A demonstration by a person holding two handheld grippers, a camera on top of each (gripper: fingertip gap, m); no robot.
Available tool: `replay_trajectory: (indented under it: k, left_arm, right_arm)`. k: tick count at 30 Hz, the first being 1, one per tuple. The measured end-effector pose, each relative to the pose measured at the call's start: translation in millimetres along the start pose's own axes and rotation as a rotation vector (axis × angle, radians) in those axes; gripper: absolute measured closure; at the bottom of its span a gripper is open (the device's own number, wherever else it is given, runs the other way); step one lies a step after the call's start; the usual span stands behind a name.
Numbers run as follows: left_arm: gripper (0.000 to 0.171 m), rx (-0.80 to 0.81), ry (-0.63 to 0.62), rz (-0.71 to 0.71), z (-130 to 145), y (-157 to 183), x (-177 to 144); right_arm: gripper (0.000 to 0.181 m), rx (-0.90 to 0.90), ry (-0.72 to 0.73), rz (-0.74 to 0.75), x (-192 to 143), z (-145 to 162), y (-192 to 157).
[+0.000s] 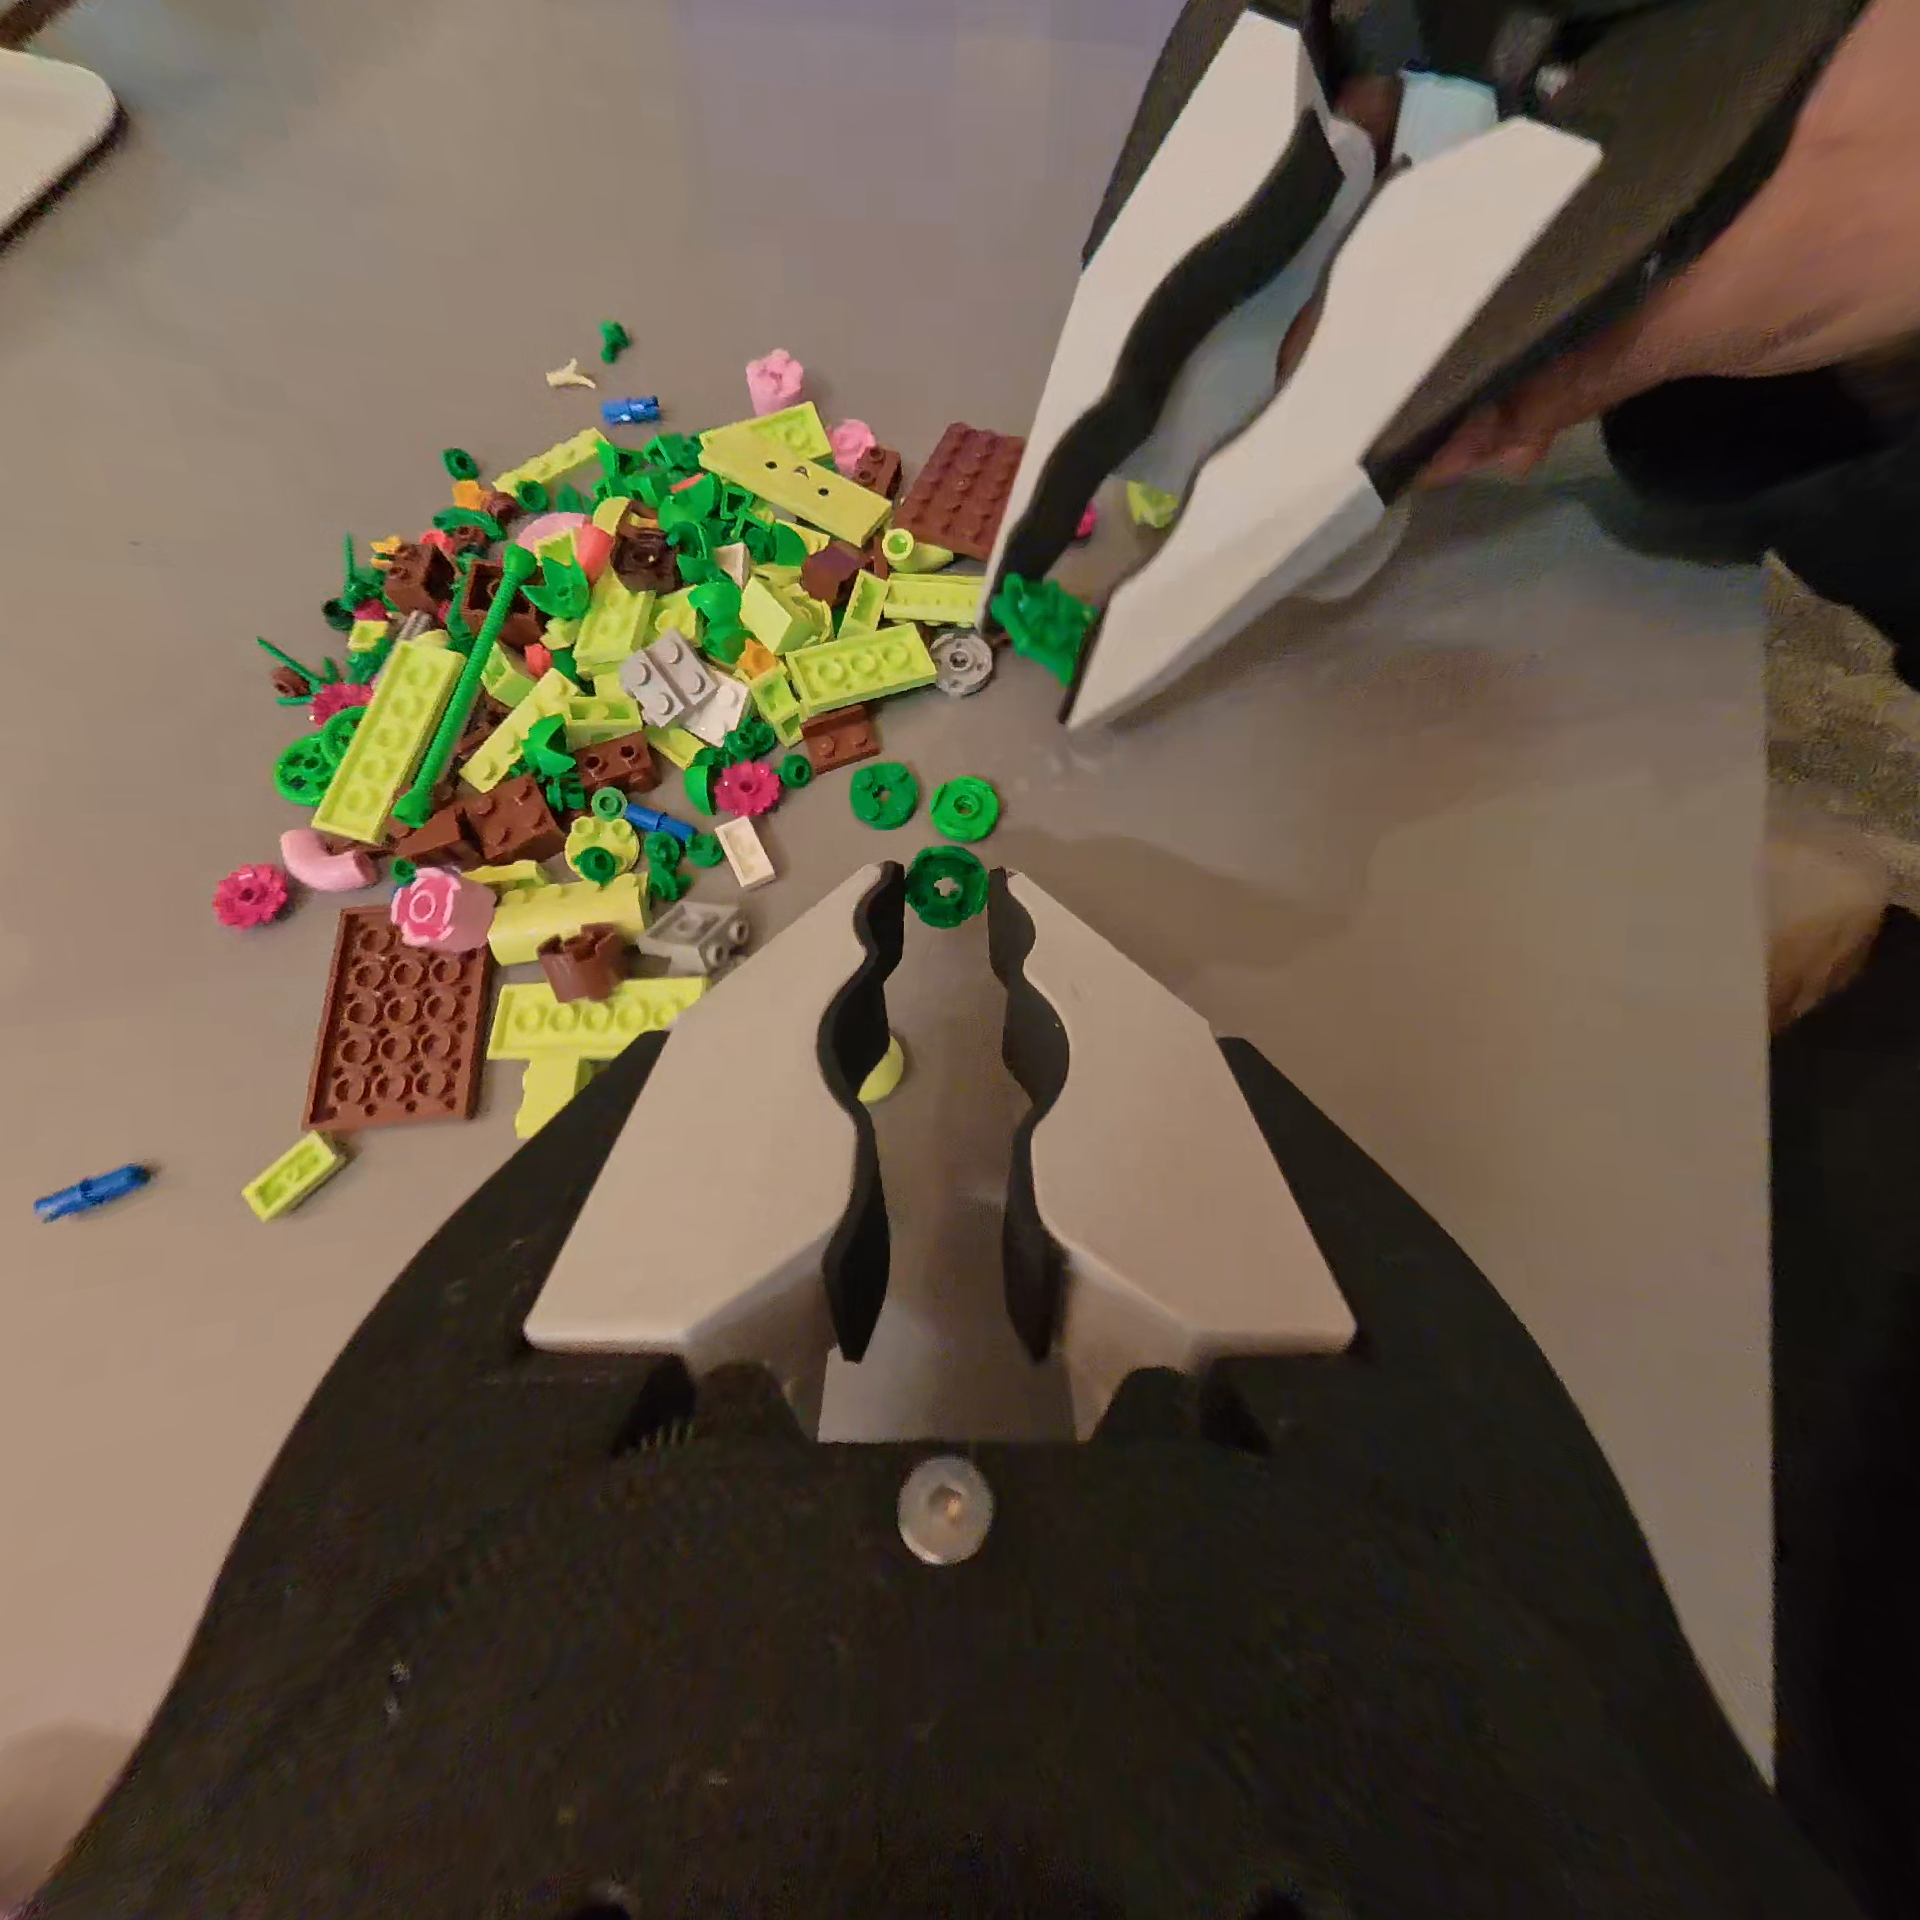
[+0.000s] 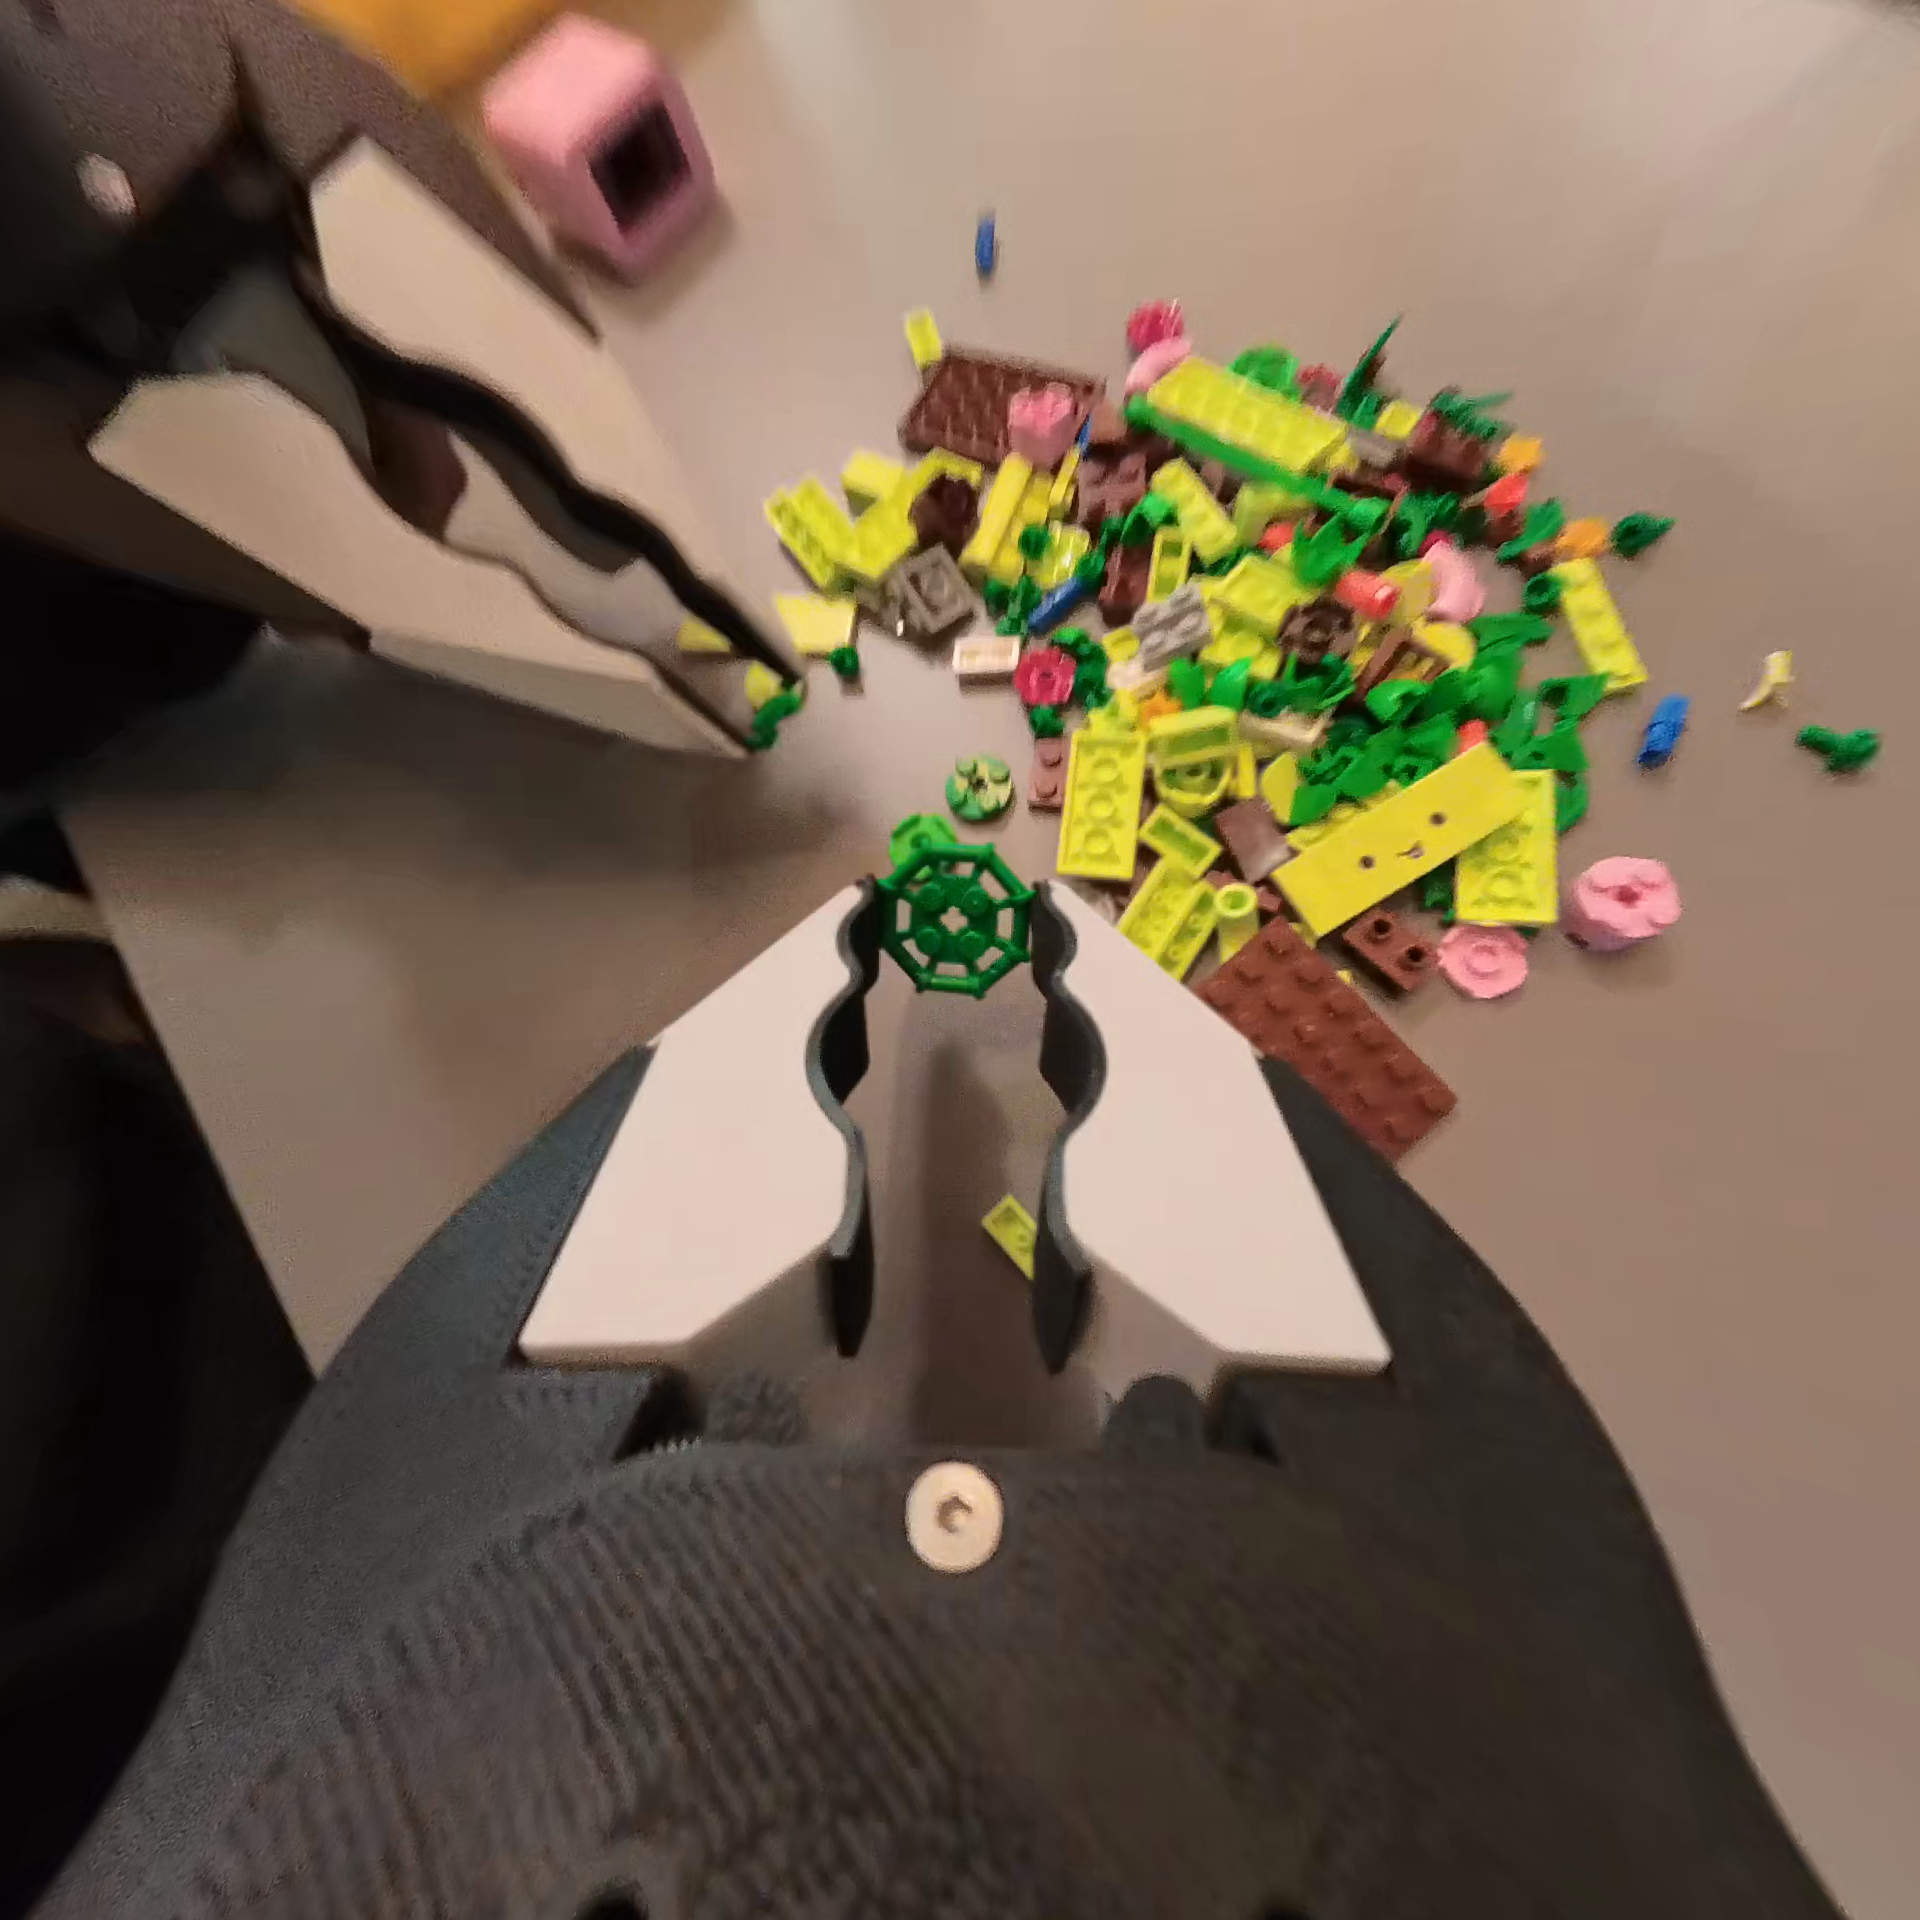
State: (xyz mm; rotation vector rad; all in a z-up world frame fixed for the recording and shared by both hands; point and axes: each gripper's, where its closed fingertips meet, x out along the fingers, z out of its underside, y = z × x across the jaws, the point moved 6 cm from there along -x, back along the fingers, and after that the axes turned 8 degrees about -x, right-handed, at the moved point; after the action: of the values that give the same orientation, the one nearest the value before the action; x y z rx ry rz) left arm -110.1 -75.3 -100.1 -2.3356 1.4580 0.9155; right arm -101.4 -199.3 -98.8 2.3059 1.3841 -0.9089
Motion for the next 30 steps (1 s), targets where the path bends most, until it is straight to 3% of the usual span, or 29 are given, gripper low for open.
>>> replay_trajectory:
  k: [6, 12, 15, 18, 21, 25, 30]
  left_arm:
    - [0.143, -0.040, 0.023, 0.044, 0, 0, 7]
    - [0.140, -0.131, 0.250, -0.019, -9, -24, -28]
    - [0.141, -0.177, 0.348, -0.086, -8, -41, -48]
    - [0.142, -0.205, 0.467, -0.140, -7, -52, -71]
    - [0.143, -0.236, 0.550, -0.154, -5, -59, -91]
    - [0.143, -0.255, 0.571, -0.208, 6, -70, -102]
    - [0.144, -0.264, 0.636, -0.261, 8, -77, -115]
  right_arm:
    - [0.155, -0.091, -0.085, 0.032, 16, 8, -6]
    - [0.142, -0.070, -0.031, 0.030, 4, 1, -3]
    - [0.140, -0.059, 0.087, 0.114, -19, -8, 10]
    - [0.140, -0.035, 0.357, 0.241, -59, -20, 28]
    - [0.142, -0.025, 0.551, 0.373, -89, -11, 48]
    - [0.142, -0.026, 0.552, 0.478, -95, 19, 68]
    - [0.137, 0.040, 0.535, 0.424, -89, 26, 74]
